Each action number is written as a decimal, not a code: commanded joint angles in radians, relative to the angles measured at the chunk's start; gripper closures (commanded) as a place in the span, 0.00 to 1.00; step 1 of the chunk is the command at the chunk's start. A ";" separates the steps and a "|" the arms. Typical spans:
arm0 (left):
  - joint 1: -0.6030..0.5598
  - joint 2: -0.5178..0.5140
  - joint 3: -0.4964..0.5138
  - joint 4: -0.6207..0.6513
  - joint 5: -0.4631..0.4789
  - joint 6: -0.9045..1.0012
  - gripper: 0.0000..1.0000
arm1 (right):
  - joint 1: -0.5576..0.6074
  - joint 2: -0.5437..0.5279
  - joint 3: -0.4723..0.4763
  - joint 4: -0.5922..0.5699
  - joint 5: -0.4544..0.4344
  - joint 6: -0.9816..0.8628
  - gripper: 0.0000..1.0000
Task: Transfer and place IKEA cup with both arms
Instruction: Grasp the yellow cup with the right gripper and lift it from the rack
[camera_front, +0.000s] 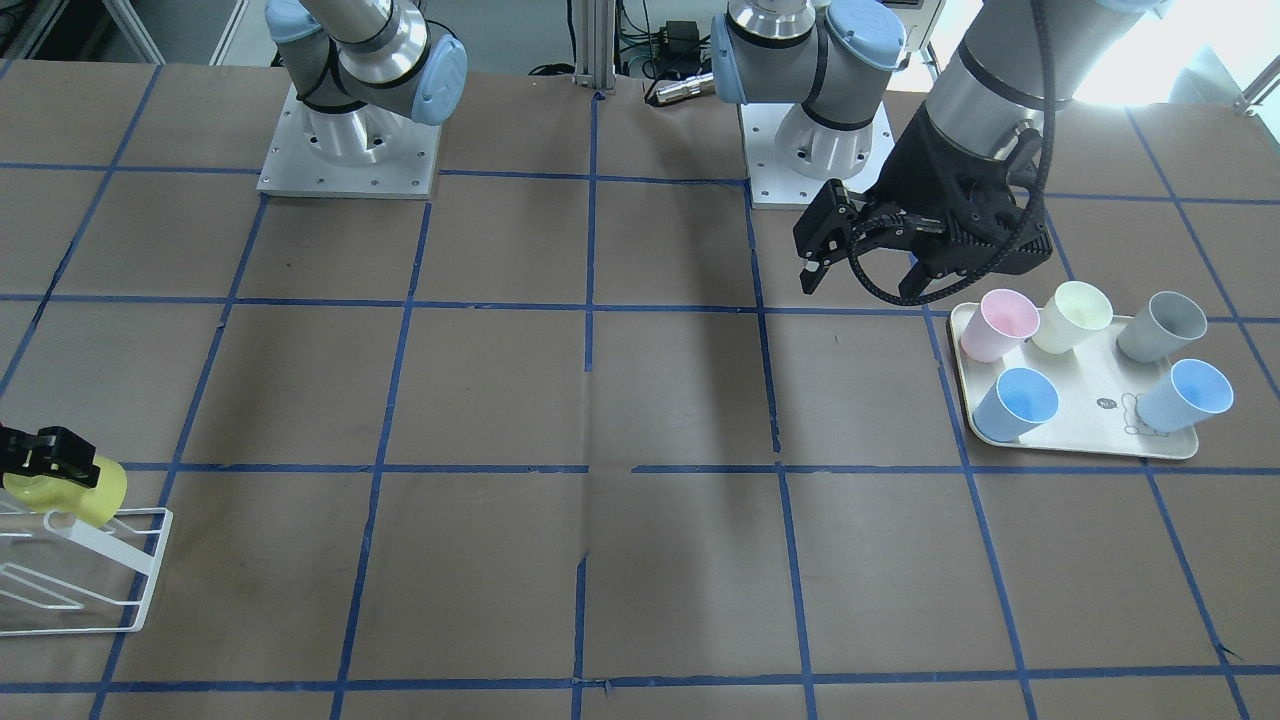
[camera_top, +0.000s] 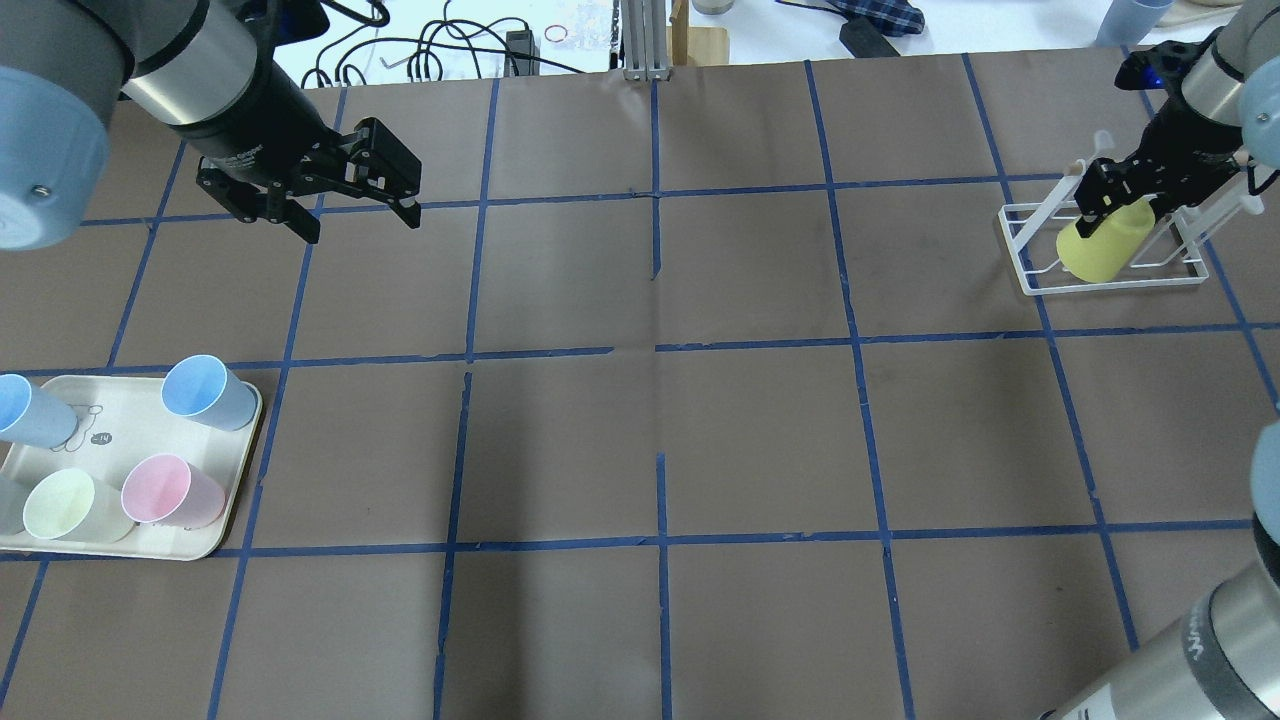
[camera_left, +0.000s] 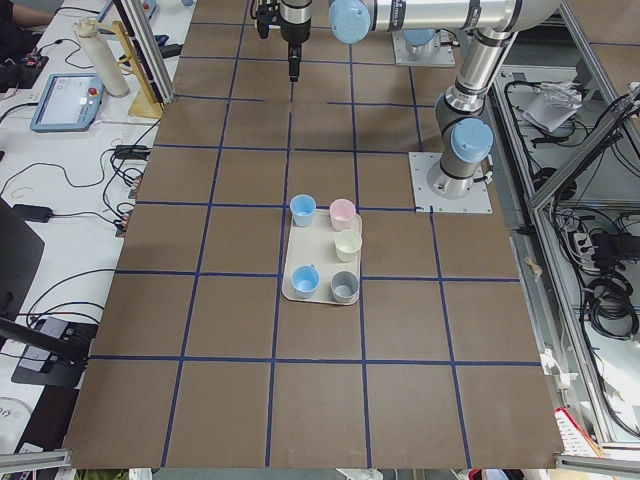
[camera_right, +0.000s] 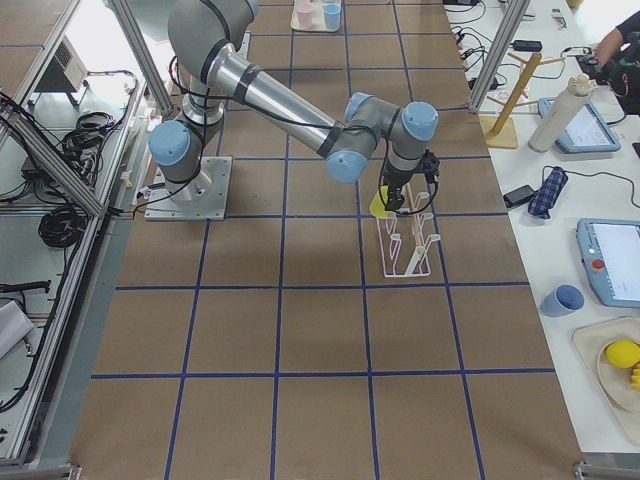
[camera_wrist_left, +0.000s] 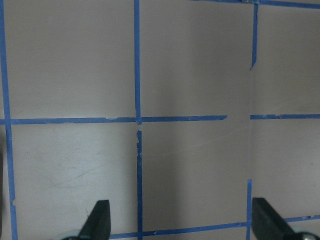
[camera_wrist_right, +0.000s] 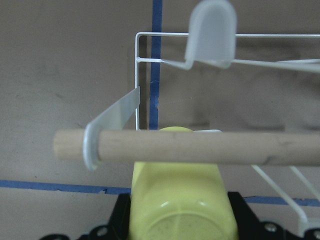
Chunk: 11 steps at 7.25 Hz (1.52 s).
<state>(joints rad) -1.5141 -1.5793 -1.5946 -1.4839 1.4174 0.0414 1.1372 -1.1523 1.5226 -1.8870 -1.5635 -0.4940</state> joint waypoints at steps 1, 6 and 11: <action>0.000 0.001 0.001 0.001 -0.002 0.000 0.00 | 0.004 -0.053 -0.010 0.012 0.006 -0.003 0.68; 0.006 0.010 0.004 -0.002 -0.161 -0.020 0.00 | 0.013 -0.266 -0.009 0.287 0.117 -0.008 0.66; 0.164 0.008 -0.131 -0.076 -0.675 0.000 0.00 | 0.090 -0.369 0.005 0.527 0.573 0.003 0.75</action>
<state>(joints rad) -1.3806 -1.5700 -1.6661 -1.5532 0.9305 0.0398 1.1991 -1.4965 1.5245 -1.4343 -1.1034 -0.4938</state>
